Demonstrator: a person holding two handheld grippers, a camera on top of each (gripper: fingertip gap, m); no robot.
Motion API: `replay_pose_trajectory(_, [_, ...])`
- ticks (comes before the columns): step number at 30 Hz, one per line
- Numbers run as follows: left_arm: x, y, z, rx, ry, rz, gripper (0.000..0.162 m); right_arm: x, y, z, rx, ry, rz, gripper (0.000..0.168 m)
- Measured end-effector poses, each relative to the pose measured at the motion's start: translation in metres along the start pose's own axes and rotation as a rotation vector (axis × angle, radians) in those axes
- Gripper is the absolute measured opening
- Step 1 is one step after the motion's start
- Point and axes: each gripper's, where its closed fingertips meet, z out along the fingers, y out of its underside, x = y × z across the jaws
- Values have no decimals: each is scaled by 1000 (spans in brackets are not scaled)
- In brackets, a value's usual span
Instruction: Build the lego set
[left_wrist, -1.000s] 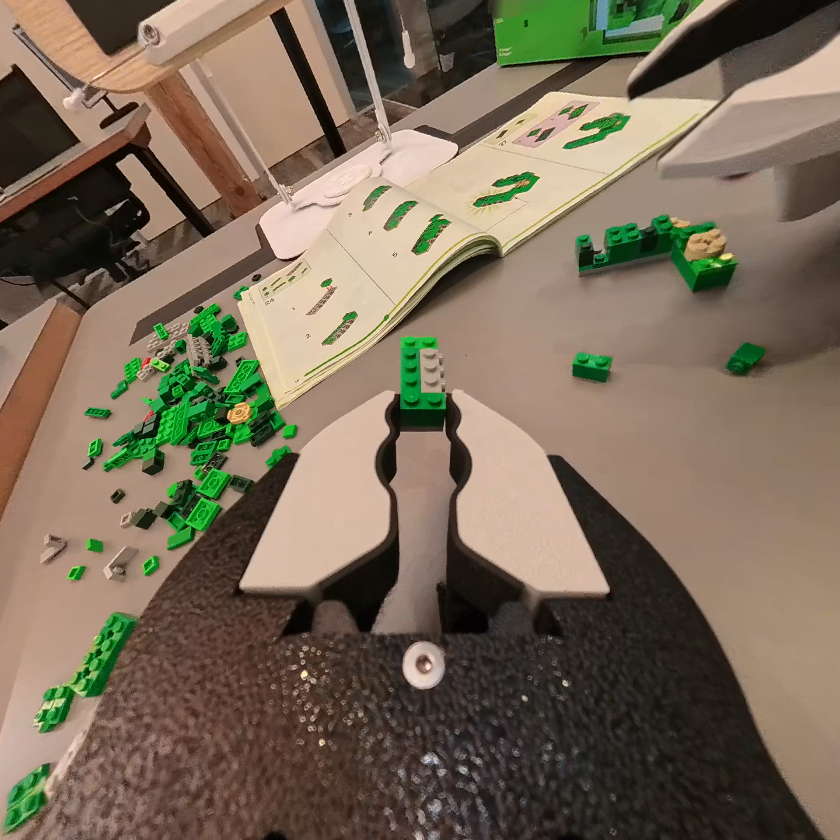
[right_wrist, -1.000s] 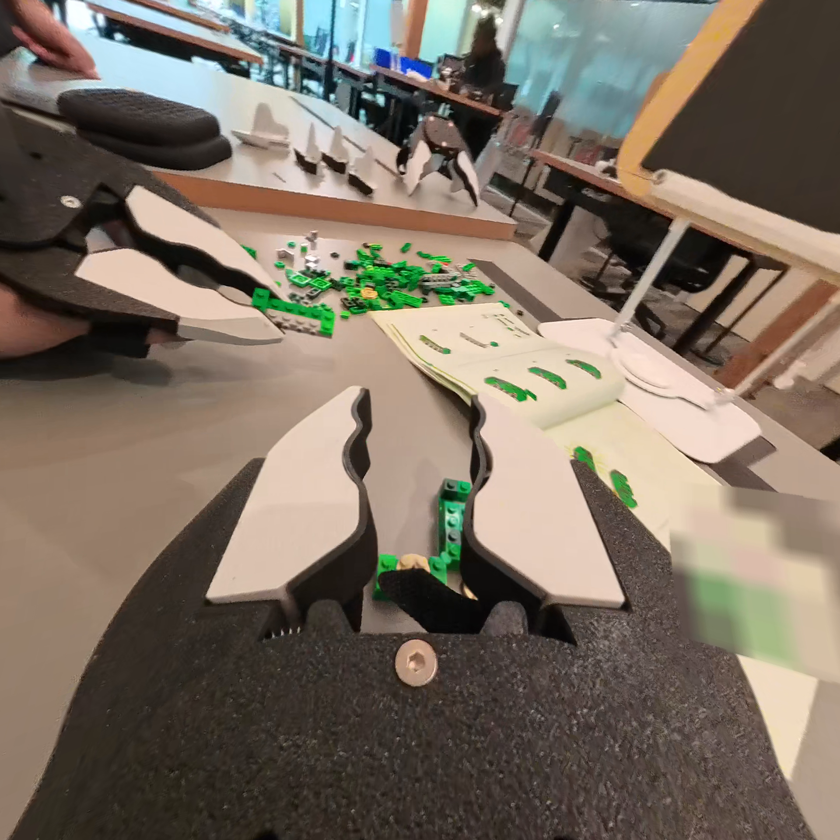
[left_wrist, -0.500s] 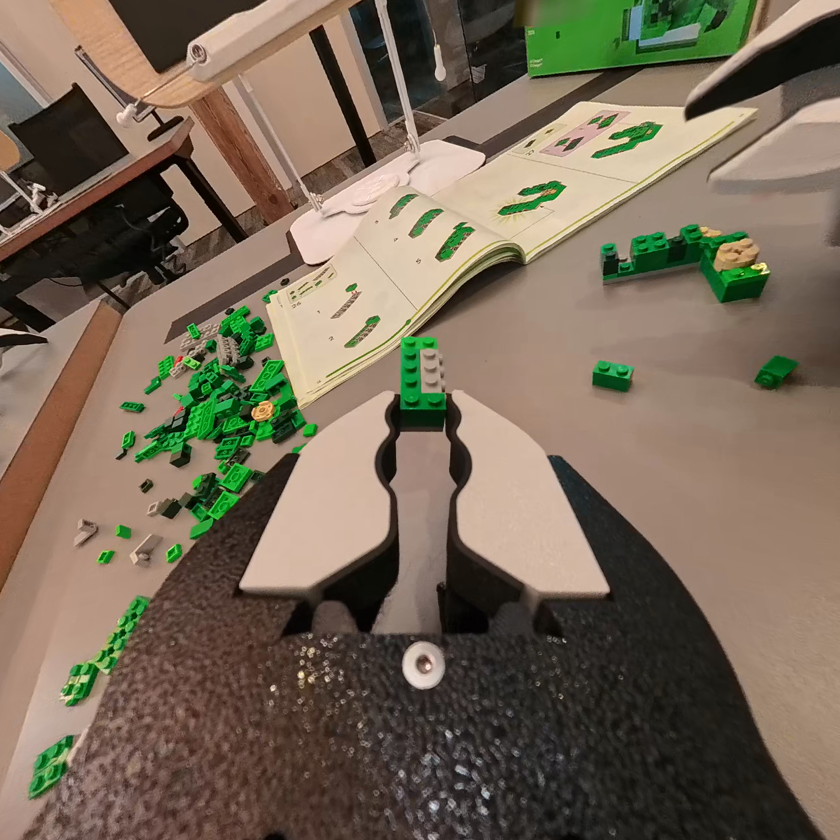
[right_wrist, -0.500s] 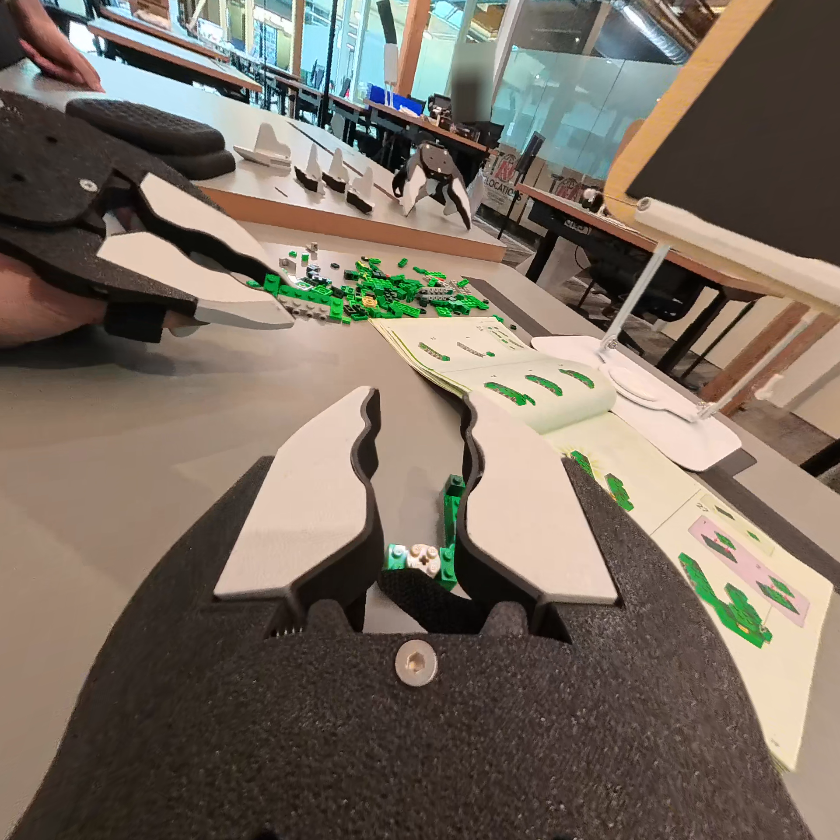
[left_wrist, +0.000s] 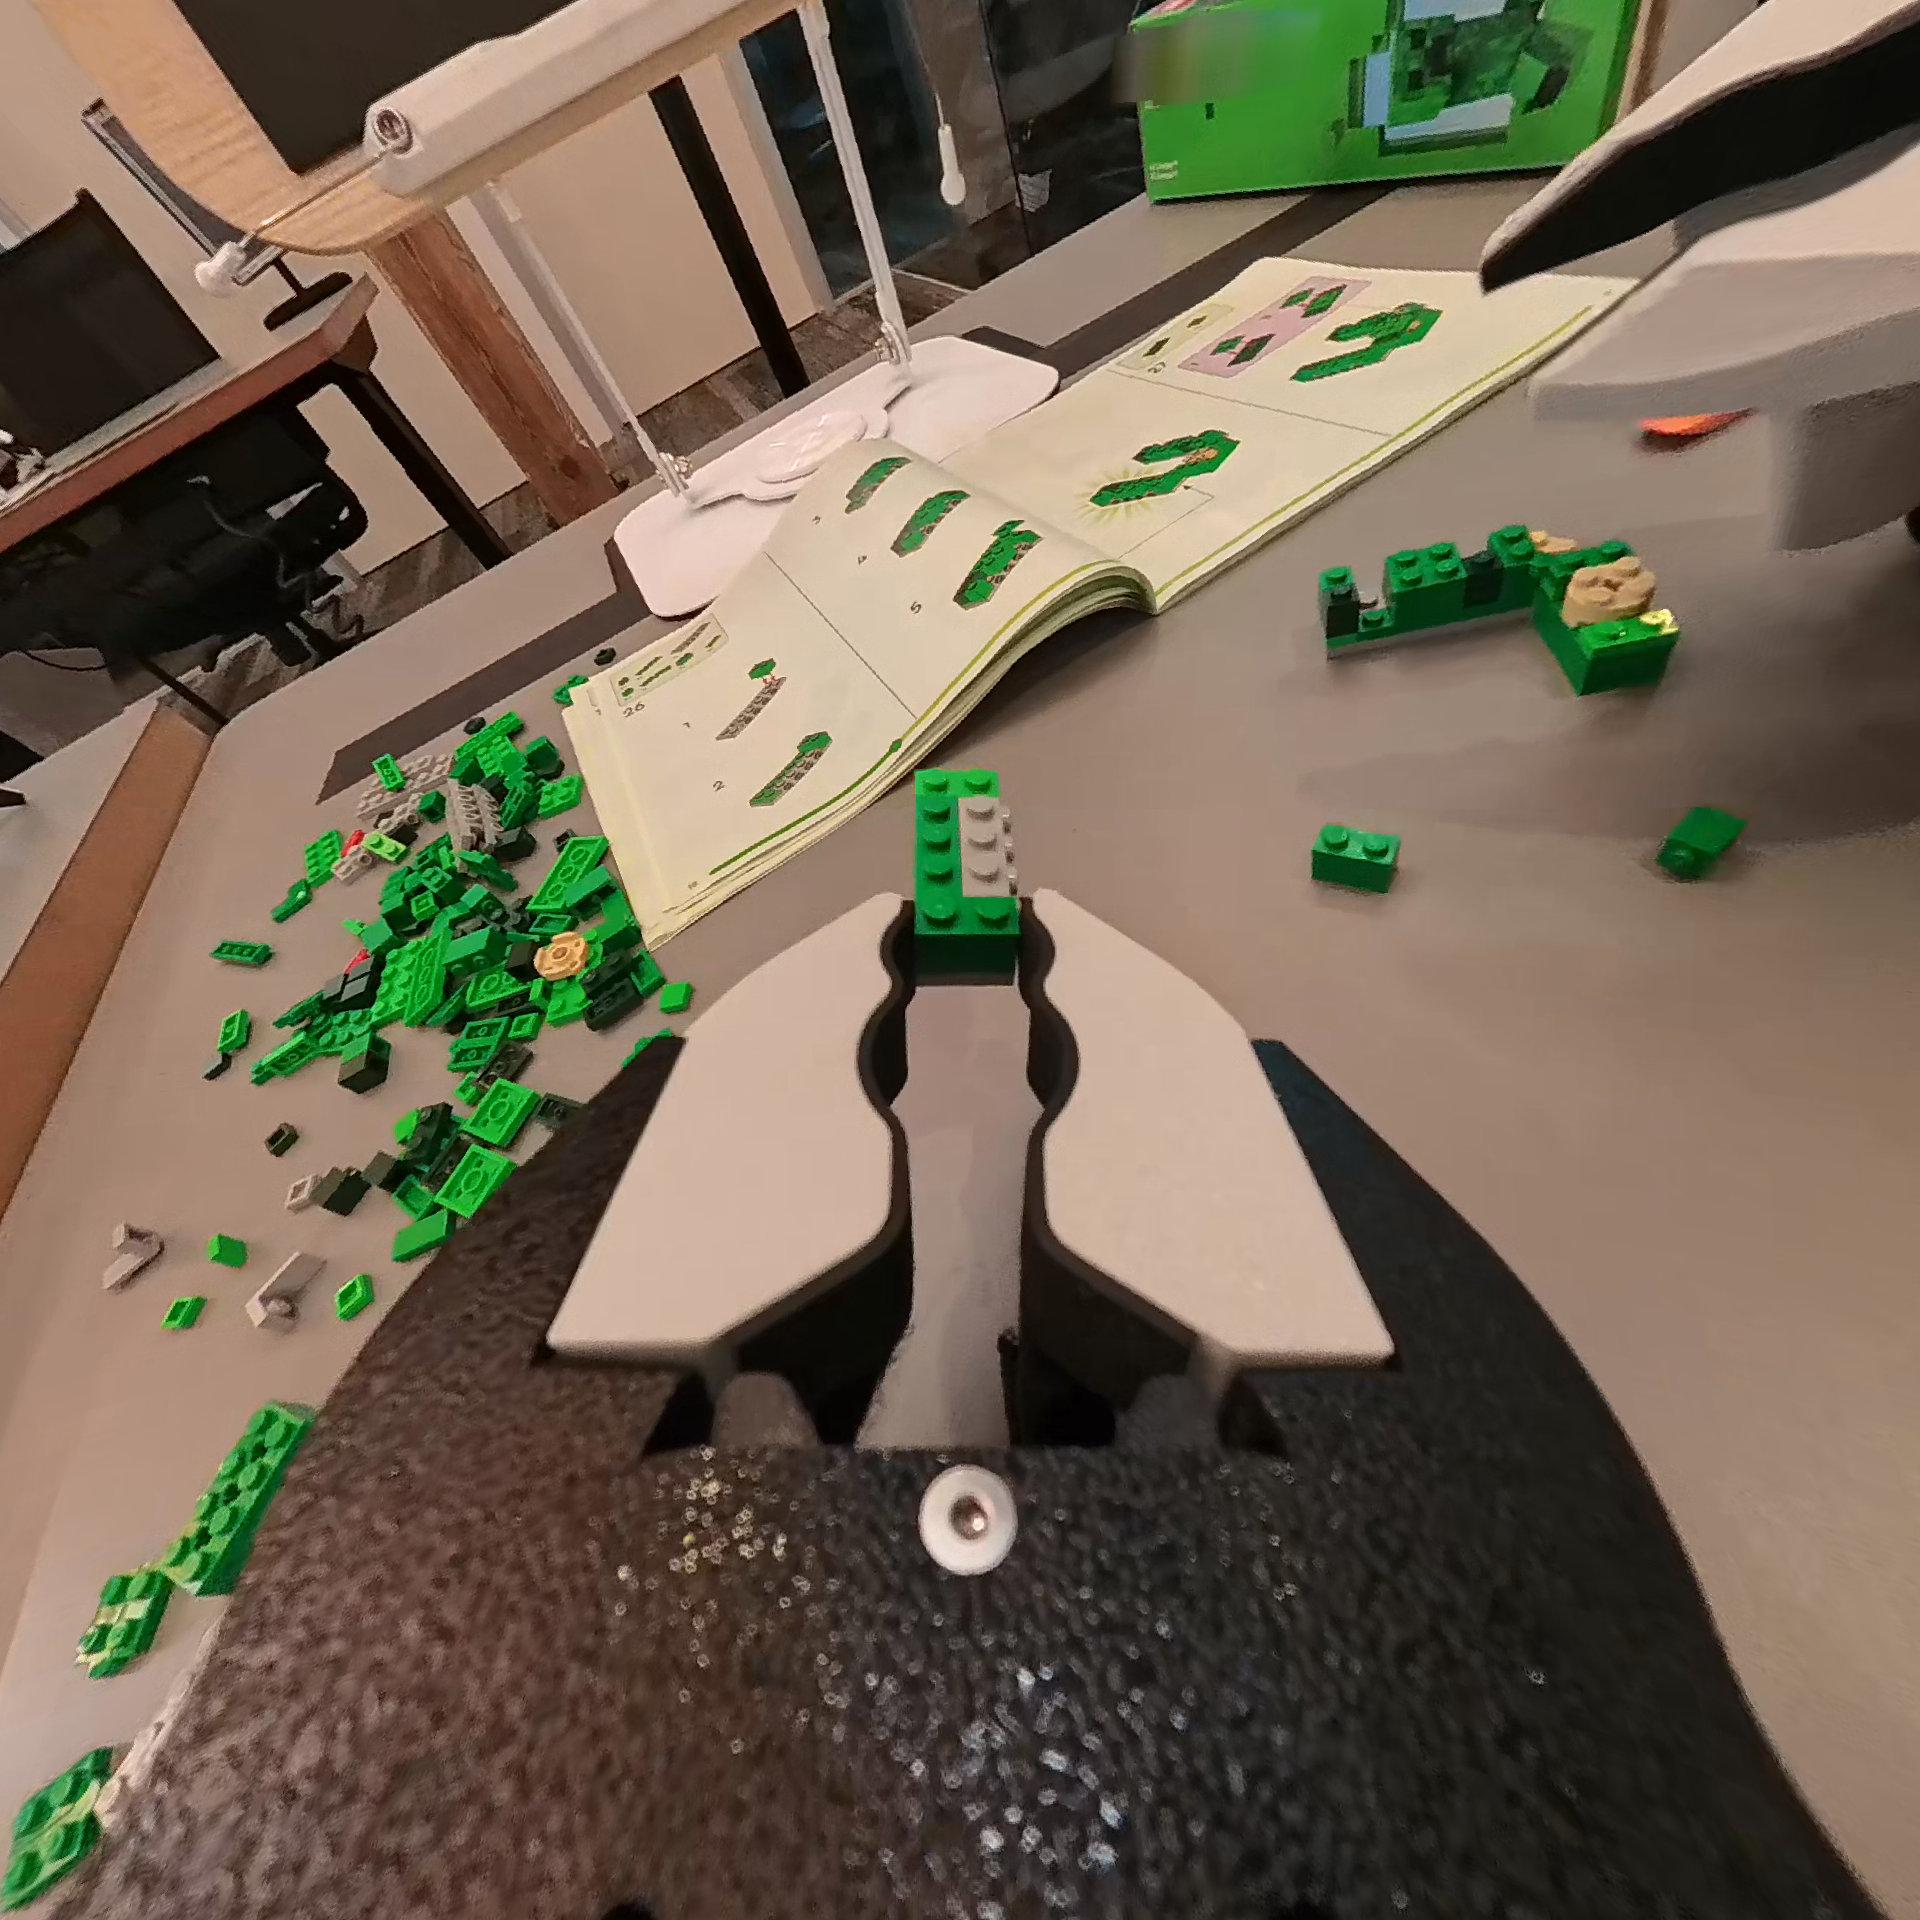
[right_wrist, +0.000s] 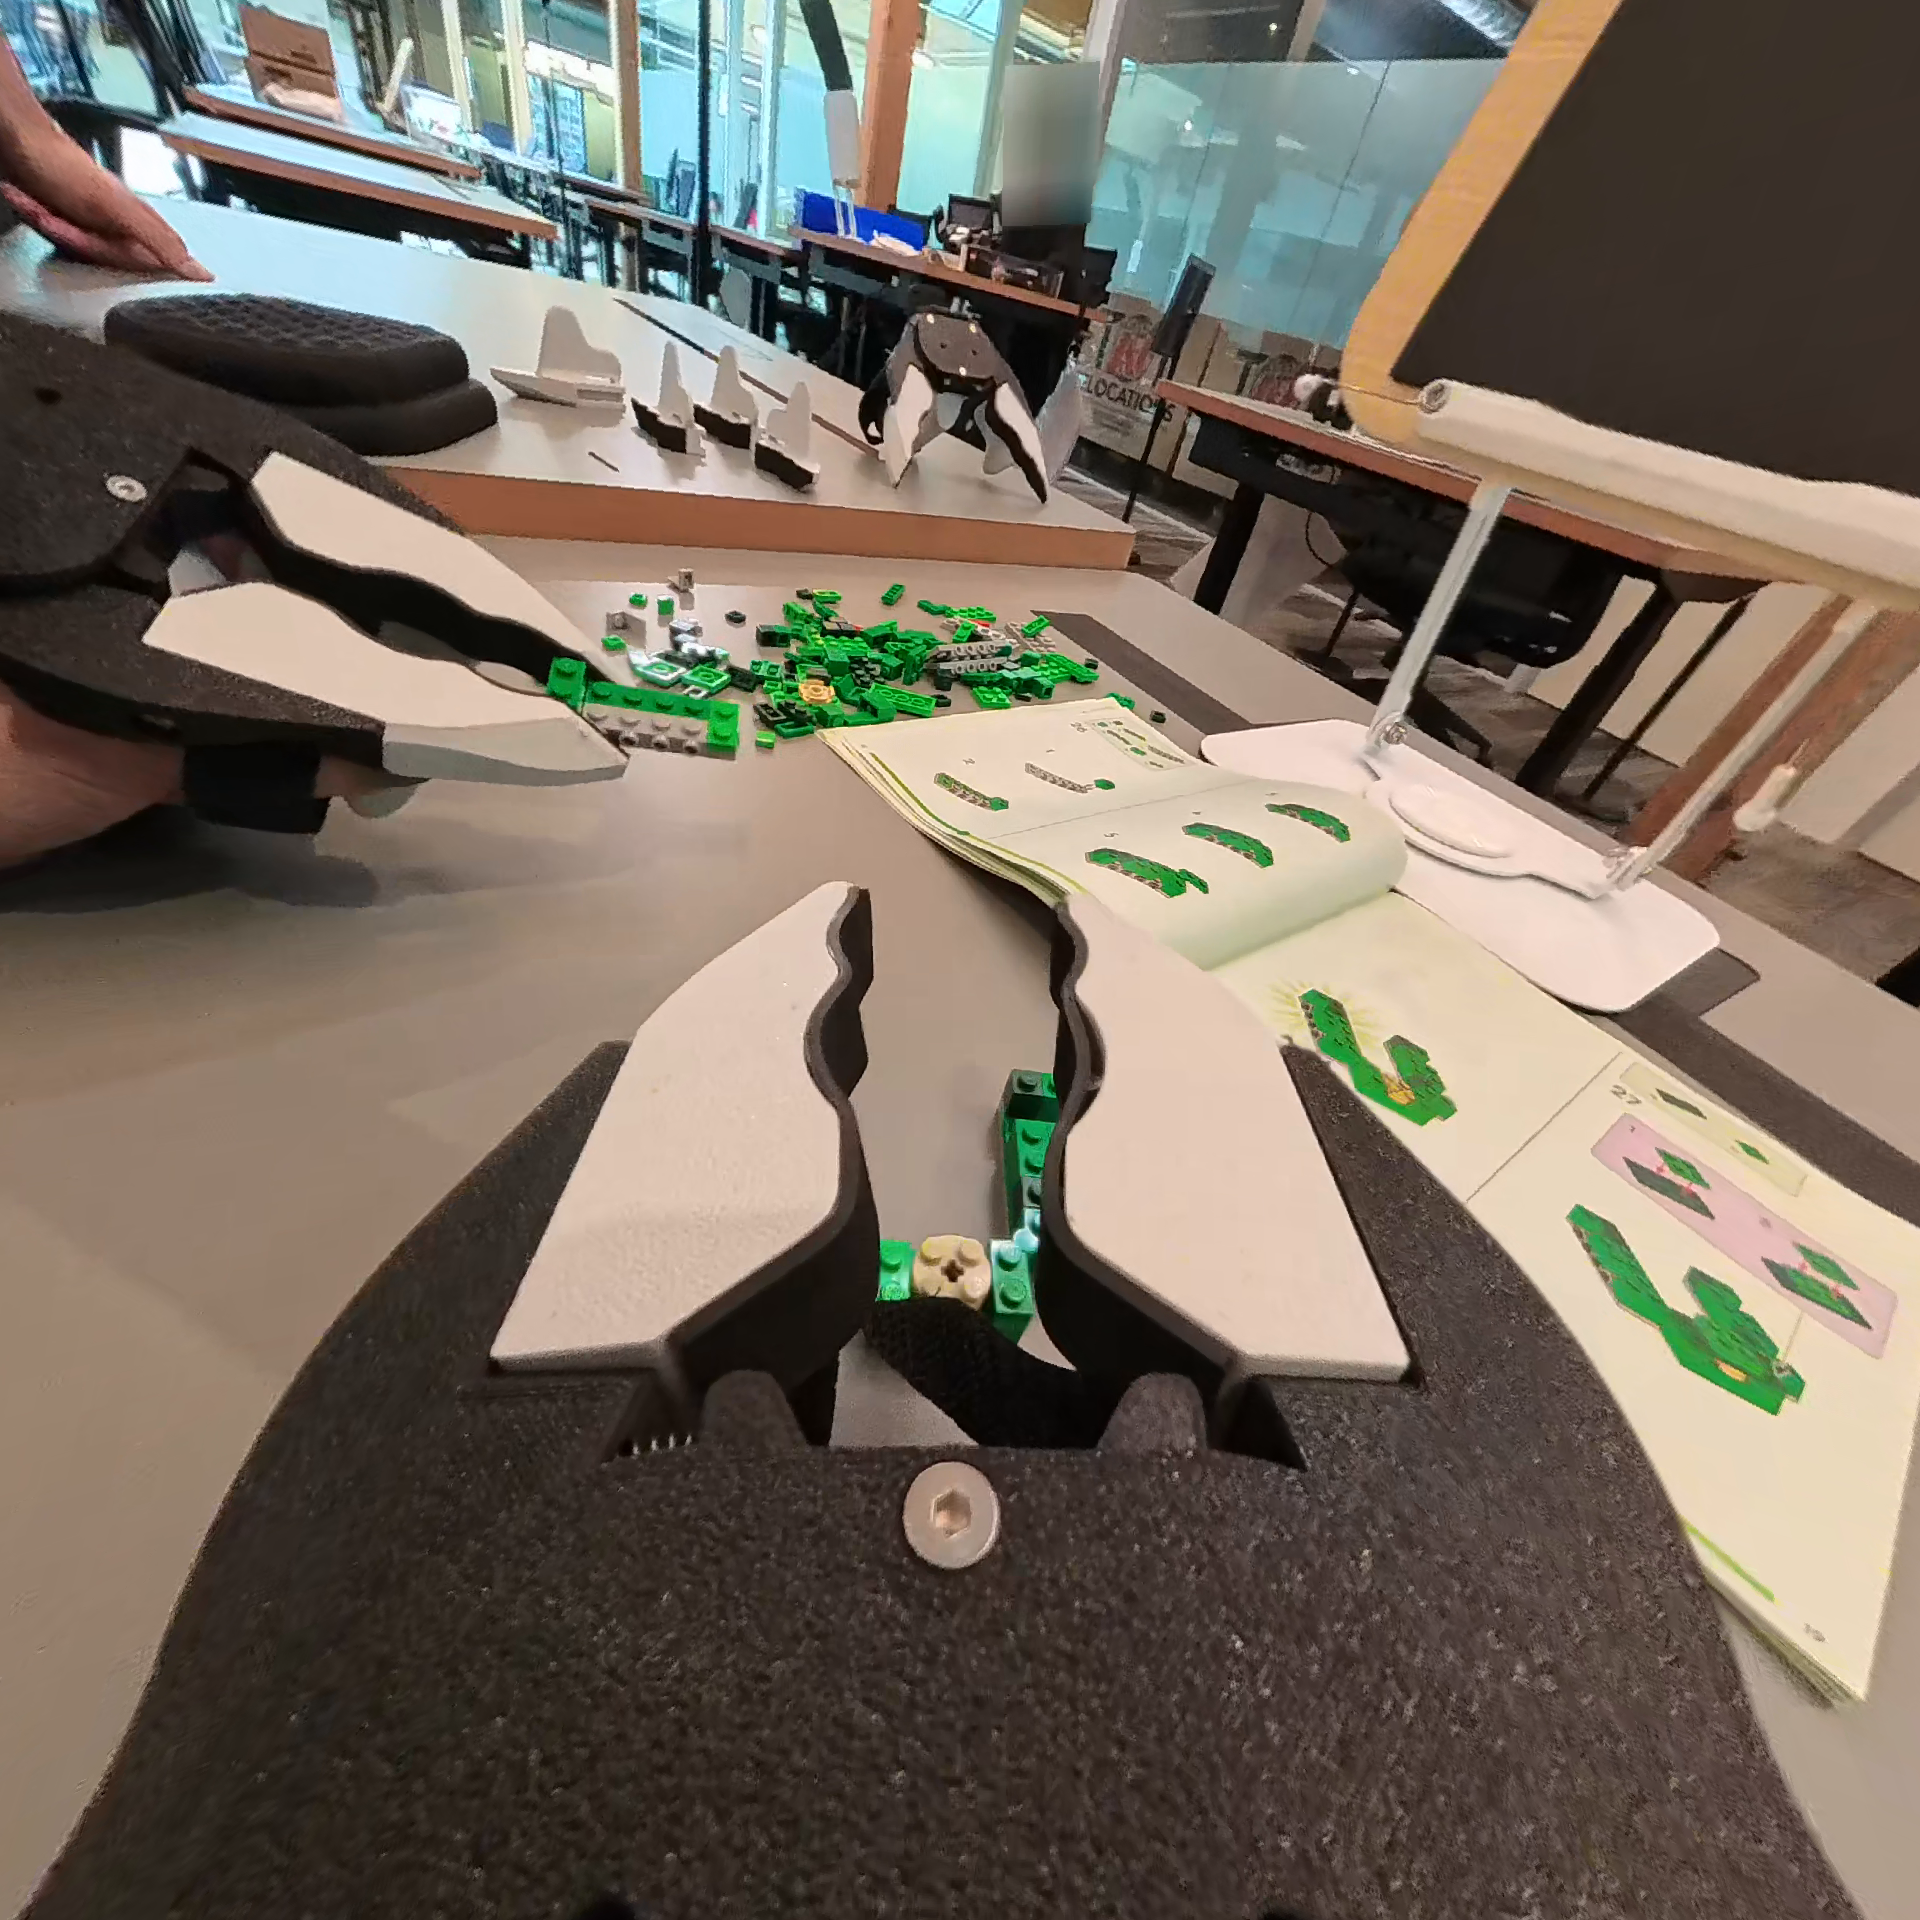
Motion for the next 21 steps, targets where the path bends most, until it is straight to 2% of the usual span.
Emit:
replay_pose_trajectory(10, [-6, -4, 6, 5, 15, -113, 18, 4, 0, -1, 2, 5, 38, 32])
replay_pose_trajectory(21, [2, -5, 7, 5, 11, -19, 18, 3, 2, 0, -11, 13, 21, 31])
